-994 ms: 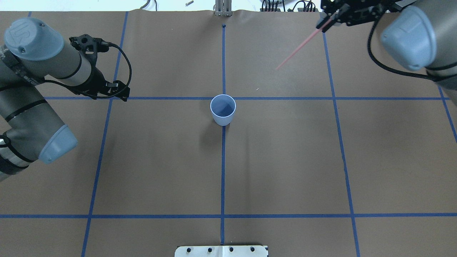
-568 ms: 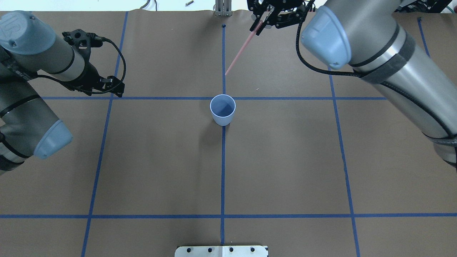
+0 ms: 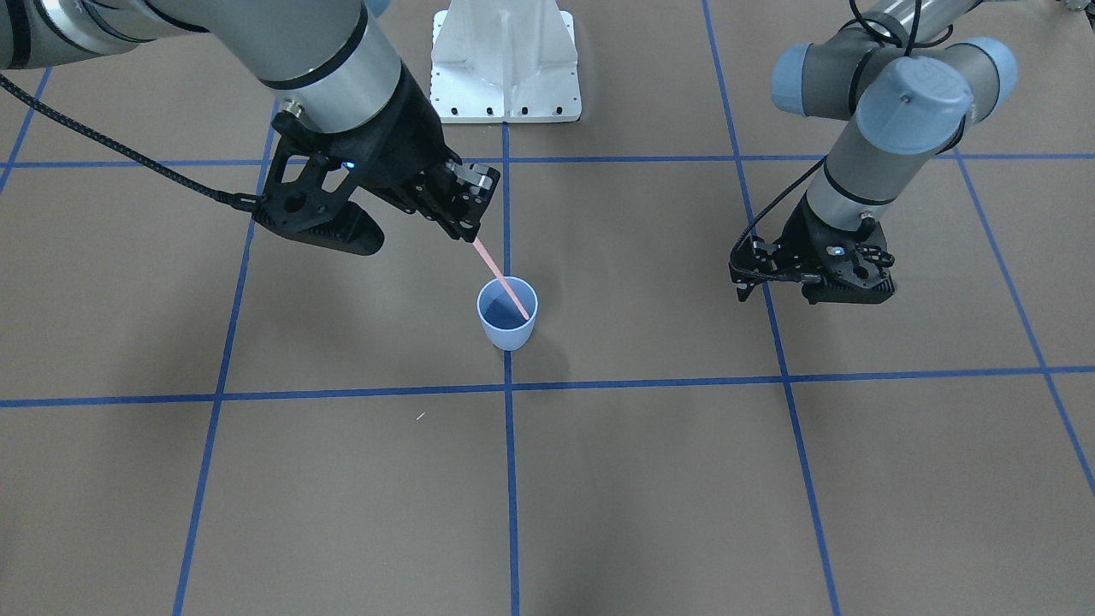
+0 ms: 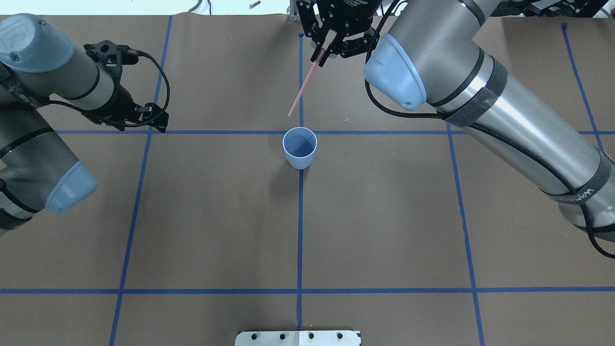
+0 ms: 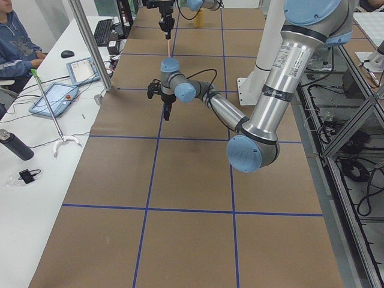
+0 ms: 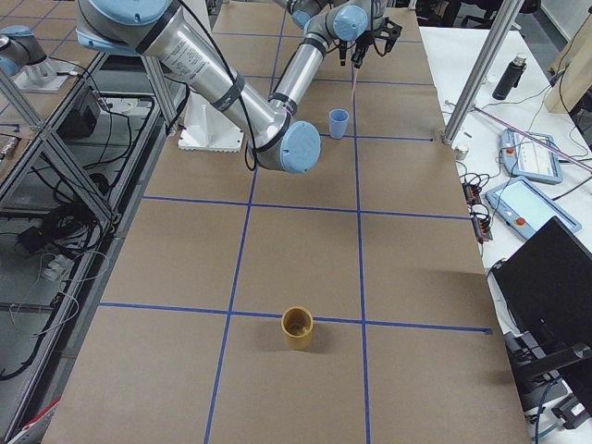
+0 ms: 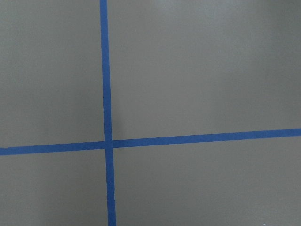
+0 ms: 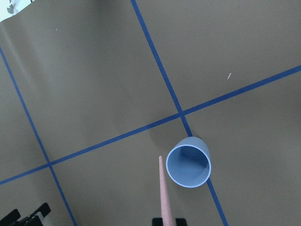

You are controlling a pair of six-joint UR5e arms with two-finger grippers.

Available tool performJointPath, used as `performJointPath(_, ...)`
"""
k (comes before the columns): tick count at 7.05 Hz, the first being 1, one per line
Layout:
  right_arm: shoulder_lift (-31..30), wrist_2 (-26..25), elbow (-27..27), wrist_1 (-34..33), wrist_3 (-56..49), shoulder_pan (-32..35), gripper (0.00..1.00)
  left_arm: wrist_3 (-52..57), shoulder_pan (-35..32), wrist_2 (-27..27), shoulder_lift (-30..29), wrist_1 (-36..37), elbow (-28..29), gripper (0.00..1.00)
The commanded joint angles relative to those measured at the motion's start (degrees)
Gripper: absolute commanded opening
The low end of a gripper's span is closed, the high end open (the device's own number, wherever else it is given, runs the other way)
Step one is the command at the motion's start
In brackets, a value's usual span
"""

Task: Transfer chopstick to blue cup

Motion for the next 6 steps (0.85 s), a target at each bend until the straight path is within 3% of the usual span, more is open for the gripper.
performJointPath(1,-1.65,-2.78,0.0,0.0,-0.28,-3.05,0.0,-0.42,0.17,-0.08,-0.1,0.0,0.38,0.97)
performJointPath(3,-2.71,-4.11,0.18,0.0,-0.37,-4.47,0.0,-0.59,0.35,0.01,-0.1,0.0,0.73,0.97)
performJointPath(4,-3.15,-5.25,0.27,0.0,-0.37,-5.43,0.28,-2.07,0.61,0.01,-0.88,0.0,1.86,0.97)
performJointPath(5,-3.24,-7.61,0.44,0.0,-0.37,-6.48,0.99,-2.52,0.61,0.01,-0.89,-0.09,2.22,0.97)
performJointPath(6,-3.07,-7.54,0.53,0.09,-0.37,-6.58,1.0,-2.62,0.61,0.01,-0.89,-0.09,2.22,0.97)
